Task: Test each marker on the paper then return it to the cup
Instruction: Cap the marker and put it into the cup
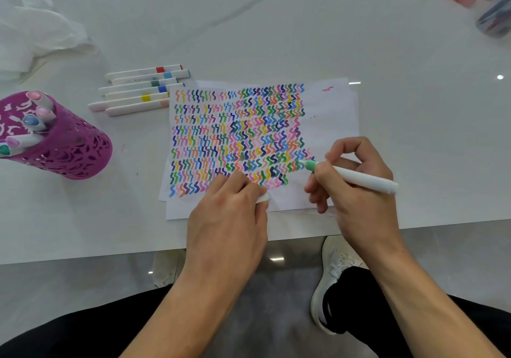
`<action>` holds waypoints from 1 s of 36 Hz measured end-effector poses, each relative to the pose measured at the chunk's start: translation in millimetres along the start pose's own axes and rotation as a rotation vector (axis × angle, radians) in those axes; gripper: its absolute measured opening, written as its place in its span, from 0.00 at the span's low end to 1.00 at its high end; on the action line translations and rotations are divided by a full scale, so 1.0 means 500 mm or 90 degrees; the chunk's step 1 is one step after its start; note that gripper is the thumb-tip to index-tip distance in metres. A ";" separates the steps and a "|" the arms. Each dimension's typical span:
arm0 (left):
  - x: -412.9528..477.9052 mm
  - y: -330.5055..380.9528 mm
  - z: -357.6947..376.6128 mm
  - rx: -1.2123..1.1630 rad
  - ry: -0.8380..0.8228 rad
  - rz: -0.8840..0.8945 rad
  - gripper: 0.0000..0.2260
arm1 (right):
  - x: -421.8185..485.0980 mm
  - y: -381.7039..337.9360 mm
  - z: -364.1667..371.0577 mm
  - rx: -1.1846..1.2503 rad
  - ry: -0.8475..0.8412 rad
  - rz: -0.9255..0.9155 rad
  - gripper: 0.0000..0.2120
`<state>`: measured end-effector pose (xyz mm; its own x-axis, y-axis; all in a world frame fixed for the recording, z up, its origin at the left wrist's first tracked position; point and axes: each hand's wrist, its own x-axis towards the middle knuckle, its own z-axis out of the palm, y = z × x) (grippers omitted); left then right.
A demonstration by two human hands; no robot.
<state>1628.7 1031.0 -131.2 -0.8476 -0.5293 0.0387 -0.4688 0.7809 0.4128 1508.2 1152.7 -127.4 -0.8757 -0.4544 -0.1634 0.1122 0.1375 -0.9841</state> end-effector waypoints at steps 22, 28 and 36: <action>0.021 -0.012 -0.045 -0.557 0.039 -0.248 0.05 | 0.013 -0.046 0.025 0.112 -0.108 -0.013 0.06; 0.022 -0.007 -0.047 -0.595 0.037 -0.235 0.07 | 0.010 -0.047 0.029 0.096 -0.112 -0.013 0.06; 0.019 -0.006 -0.044 -0.548 0.017 -0.204 0.06 | 0.013 -0.045 0.026 0.072 -0.109 0.004 0.08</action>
<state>1627.7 1016.4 -112.0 -0.6978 -0.6940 -0.1776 -0.3242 0.0848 0.9422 1506.1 1135.2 -107.1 -0.7838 -0.5976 -0.1689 0.1773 0.0453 -0.9831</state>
